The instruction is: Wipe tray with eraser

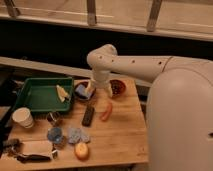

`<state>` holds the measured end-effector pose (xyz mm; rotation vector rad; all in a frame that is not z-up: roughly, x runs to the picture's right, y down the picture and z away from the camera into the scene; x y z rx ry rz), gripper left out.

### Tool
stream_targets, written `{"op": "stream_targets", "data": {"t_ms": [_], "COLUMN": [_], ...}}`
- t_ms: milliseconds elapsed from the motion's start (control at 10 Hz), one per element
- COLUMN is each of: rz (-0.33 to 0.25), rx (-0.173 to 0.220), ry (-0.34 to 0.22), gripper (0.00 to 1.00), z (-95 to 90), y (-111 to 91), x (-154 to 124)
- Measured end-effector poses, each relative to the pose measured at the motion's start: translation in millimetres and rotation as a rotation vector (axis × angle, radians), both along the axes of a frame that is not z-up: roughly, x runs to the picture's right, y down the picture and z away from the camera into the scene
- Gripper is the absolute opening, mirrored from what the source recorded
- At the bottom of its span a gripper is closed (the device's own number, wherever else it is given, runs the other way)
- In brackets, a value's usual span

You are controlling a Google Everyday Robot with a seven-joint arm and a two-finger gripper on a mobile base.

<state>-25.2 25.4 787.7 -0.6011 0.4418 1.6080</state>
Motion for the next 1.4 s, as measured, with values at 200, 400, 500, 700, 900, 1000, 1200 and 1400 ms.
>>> {"op": "stream_targets", "data": {"t_ms": [200, 400, 500, 700, 900, 1000, 1200, 1400], "rz": [-0.011, -0.032, -0.040, -0.057, -0.057, -0.059, -0.047, -0.035], "rx": [-0.057, -0.111, -0.145, -0.163, -0.164, -0.163, -0.172, -0.189], "ry": [-0.049, -0.085, -0.105, -0.129, -0.121, -0.124, -0.103, -0.076], "gripper": [0.80, 0.80, 0.80, 0.80, 0.80, 0.80, 0.80, 0.80], "z": [24.2, 41.9, 49.4, 49.7, 50.7, 50.7, 57.7, 75.1], "y": [17, 35, 45, 53, 53, 53, 54, 61], "x": [-25, -49, -60, -76, -71, -73, -67, -62]}}
